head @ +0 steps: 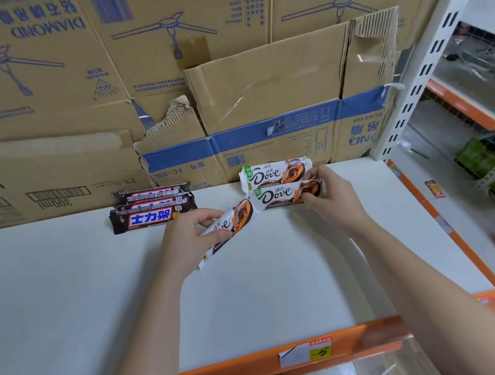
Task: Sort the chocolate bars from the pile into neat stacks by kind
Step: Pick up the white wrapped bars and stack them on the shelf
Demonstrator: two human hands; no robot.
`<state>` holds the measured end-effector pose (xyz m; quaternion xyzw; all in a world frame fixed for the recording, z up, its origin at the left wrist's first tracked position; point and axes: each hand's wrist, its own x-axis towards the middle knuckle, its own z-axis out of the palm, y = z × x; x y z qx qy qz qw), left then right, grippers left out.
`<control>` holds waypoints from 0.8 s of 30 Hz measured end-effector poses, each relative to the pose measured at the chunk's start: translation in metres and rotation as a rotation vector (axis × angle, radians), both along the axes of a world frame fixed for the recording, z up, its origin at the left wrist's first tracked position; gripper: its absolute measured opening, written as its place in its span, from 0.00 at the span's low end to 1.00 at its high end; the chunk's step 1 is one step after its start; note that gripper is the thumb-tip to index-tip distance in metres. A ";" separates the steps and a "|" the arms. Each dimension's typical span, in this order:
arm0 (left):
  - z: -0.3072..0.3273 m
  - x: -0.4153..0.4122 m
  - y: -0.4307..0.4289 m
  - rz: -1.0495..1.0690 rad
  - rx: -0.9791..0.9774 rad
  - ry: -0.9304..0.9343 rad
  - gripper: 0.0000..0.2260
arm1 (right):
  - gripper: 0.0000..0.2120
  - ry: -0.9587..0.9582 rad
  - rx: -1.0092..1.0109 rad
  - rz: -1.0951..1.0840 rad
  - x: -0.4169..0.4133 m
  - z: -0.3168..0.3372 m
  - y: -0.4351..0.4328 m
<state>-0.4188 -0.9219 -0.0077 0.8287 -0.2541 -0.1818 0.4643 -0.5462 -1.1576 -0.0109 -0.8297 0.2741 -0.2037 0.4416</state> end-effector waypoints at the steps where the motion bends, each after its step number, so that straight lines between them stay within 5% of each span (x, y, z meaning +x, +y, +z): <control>1: -0.002 0.001 0.000 -0.016 0.004 -0.010 0.12 | 0.10 0.002 -0.026 -0.014 0.003 -0.001 -0.002; 9: 0.000 0.000 0.003 -0.117 0.076 -0.052 0.18 | 0.11 -0.009 -0.156 -0.038 0.021 -0.008 -0.015; 24: 0.005 0.005 -0.002 -0.089 0.096 -0.080 0.14 | 0.11 -0.012 -0.219 -0.113 0.033 -0.017 -0.030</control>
